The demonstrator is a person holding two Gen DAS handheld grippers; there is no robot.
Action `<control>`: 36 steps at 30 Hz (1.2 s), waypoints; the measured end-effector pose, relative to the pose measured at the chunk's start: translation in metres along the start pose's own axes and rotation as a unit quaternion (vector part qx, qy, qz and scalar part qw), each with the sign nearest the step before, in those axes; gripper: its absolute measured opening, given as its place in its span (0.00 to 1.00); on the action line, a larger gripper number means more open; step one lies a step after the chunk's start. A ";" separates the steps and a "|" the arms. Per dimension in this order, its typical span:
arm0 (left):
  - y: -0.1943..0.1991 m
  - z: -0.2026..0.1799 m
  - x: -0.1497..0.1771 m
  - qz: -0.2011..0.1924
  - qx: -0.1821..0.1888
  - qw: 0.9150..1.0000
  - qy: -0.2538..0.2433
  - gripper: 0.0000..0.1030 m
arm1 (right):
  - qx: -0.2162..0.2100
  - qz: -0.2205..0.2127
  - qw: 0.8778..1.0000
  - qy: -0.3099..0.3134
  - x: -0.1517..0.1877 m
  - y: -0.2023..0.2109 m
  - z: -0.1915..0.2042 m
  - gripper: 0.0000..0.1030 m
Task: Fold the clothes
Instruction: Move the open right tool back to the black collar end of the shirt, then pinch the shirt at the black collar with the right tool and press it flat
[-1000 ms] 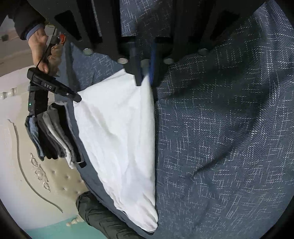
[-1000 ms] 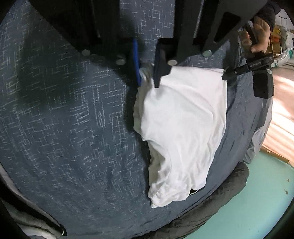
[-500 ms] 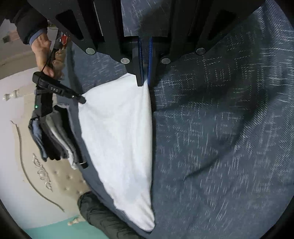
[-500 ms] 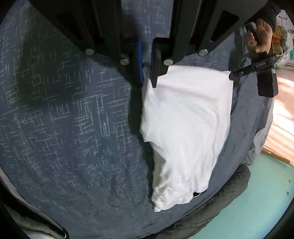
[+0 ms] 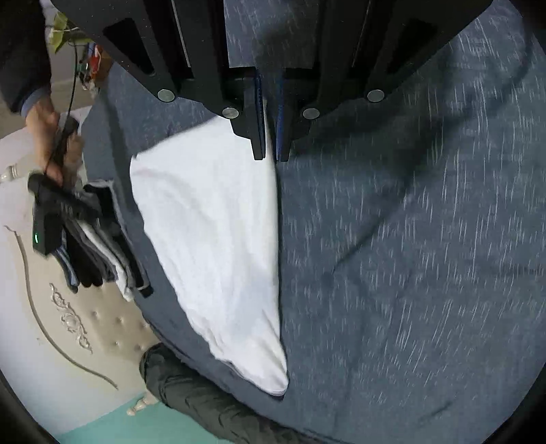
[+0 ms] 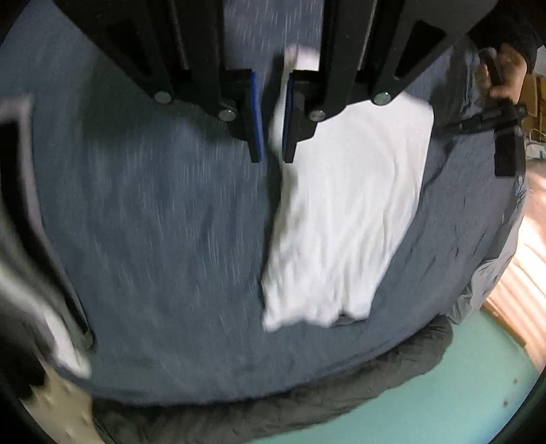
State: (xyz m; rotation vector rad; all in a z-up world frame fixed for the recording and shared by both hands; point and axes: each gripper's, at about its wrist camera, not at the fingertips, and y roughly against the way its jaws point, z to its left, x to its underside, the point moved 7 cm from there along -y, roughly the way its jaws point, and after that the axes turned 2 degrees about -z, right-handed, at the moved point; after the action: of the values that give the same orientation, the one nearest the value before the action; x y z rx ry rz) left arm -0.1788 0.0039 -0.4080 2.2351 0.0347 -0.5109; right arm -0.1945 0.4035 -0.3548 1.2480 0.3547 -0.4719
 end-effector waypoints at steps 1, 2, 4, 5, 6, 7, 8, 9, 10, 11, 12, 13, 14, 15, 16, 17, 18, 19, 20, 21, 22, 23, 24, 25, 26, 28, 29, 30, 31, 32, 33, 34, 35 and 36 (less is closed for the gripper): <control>-0.003 -0.002 -0.003 -0.001 -0.001 1.000 -0.003 0.07 | 0.000 -0.005 1.000 0.006 -0.015 -0.006 0.003 0.11; -0.006 -0.004 -0.005 -0.001 -0.002 1.000 -0.006 0.07 | 0.000 -0.010 1.000 0.011 -0.031 -0.012 0.005 0.13; -0.016 -0.010 -0.008 0.001 -0.011 1.000 -0.021 0.07 | -0.001 -0.019 1.000 0.022 -0.062 -0.024 0.011 0.15; -0.020 -0.012 -0.008 0.003 -0.013 1.000 -0.025 0.07 | 0.009 -0.023 0.999 0.033 -0.078 -0.034 0.015 0.17; -0.023 -0.013 -0.008 0.004 -0.013 1.000 -0.027 0.07 | 0.020 -0.026 0.999 0.043 -0.094 -0.044 0.018 0.21; -0.027 -0.015 -0.008 0.006 -0.012 1.000 -0.028 0.07 | 0.027 -0.028 0.998 0.051 -0.108 -0.054 0.021 0.23; -0.028 -0.015 -0.007 0.008 -0.013 0.999 -0.032 0.07 | 0.028 -0.028 0.998 0.052 -0.118 -0.062 0.022 0.26; -0.032 -0.017 -0.006 0.011 -0.014 0.999 -0.037 0.07 | 0.032 -0.026 0.998 0.053 -0.128 -0.072 0.023 0.28; -0.035 -0.019 -0.005 0.014 -0.015 0.999 -0.043 0.07 | 0.035 -0.024 0.998 0.055 -0.139 -0.082 0.024 0.28; -0.038 -0.019 -0.004 0.016 -0.020 0.999 -0.047 0.07 | 0.040 -0.020 0.997 0.059 -0.144 -0.089 0.023 0.28; -0.039 -0.019 -0.003 0.018 -0.022 0.998 -0.048 0.07 | 0.045 -0.016 0.997 0.063 -0.149 -0.095 0.022 0.28; -0.042 -0.017 -0.002 0.021 -0.022 0.998 -0.046 0.07 | 0.049 -0.012 0.996 0.067 -0.154 -0.102 0.021 0.28; -0.043 -0.016 -0.002 0.022 -0.021 0.999 -0.044 0.07 | 0.054 -0.008 0.996 0.071 -0.159 -0.108 0.020 0.28; -0.043 -0.013 -0.001 0.023 -0.020 0.999 -0.042 0.07 | 0.059 -0.005 0.995 0.076 -0.164 -0.115 0.019 0.28; -0.044 -0.011 0.000 0.025 -0.020 0.999 -0.040 0.07 | 0.057 -0.006 0.995 0.079 -0.167 -0.120 0.020 0.28; -0.044 -0.011 0.000 0.025 -0.021 0.999 -0.041 0.07 | 0.054 -0.007 0.995 0.082 -0.171 -0.125 0.021 0.28; -0.045 -0.010 0.000 0.026 -0.022 0.999 -0.042 0.07 | 0.050 -0.004 0.995 0.088 -0.171 -0.128 0.023 0.28; -0.046 -0.010 0.001 0.026 -0.023 0.999 -0.042 0.07 | 0.054 0.003 0.993 0.102 -0.172 -0.136 0.026 0.28; -0.047 -0.010 0.001 0.026 -0.023 0.998 -0.042 0.07 | 0.058 0.009 0.992 0.116 -0.173 -0.143 0.029 0.28; -0.048 -0.011 0.001 0.027 -0.023 0.998 -0.042 0.07 | 0.056 0.017 0.990 0.127 -0.174 -0.149 0.031 0.28; -0.049 -0.011 0.001 0.027 -0.022 0.999 -0.041 0.07 | 0.056 0.024 0.989 0.137 -0.173 -0.154 0.033 0.28; -0.050 -0.011 0.002 0.027 -0.021 0.999 -0.039 0.07 | 0.064 0.030 0.987 0.146 -0.174 -0.161 0.034 0.28; -0.050 -0.010 0.002 0.027 -0.019 0.999 -0.038 0.07 | 0.064 0.034 0.986 0.148 -0.174 -0.165 0.033 0.28; -0.051 -0.010 0.002 0.027 -0.018 0.999 -0.036 0.07 | 0.065 0.038 0.986 0.150 -0.173 -0.169 0.032 0.28; -0.050 -0.010 0.002 0.027 -0.018 0.999 -0.037 0.06 | 0.065 0.042 0.985 0.152 -0.173 -0.173 0.032 0.28; -0.048 -0.008 0.002 0.027 -0.019 0.999 -0.039 0.06 | 0.064 0.043 0.985 0.156 -0.172 -0.176 0.032 0.09; -0.048 -0.008 0.002 0.027 -0.020 0.999 -0.040 0.07 | 0.065 0.043 0.984 0.159 -0.171 -0.178 0.032 0.05; -0.050 -0.010 0.003 0.026 -0.021 0.999 -0.040 0.07 | 0.062 0.042 0.985 0.158 -0.170 -0.178 0.032 0.03; -0.052 -0.012 0.003 0.026 -0.021 0.999 -0.041 0.06 | 0.057 0.040 0.985 0.158 -0.170 -0.178 0.032 0.03; -0.052 -0.012 0.003 0.026 -0.021 0.999 -0.041 0.06 | 0.061 0.033 0.985 0.157 -0.172 -0.175 0.031 0.03; -0.052 -0.012 0.003 0.026 -0.022 0.999 -0.041 0.06 | 0.066 0.026 0.985 0.156 -0.174 -0.173 0.029 0.03; -0.052 -0.011 0.003 0.025 -0.022 0.999 -0.041 0.06 | 0.070 0.018 0.985 0.155 -0.176 -0.170 0.027 0.02; -0.051 -0.011 0.004 0.025 -0.022 0.999 -0.041 0.06 | 0.076 0.003 0.987 0.145 -0.180 -0.165 0.023 0.02; -0.052 -0.012 0.004 0.025 -0.022 0.999 -0.041 0.06 | 0.079 -0.006 0.988 0.132 -0.184 -0.161 0.019 0.02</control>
State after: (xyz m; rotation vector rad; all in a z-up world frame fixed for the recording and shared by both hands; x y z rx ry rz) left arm -0.1811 0.0462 -0.4403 2.1637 -0.0516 -0.5689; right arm -0.4356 0.3730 -0.3886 1.4673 0.5580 -0.3504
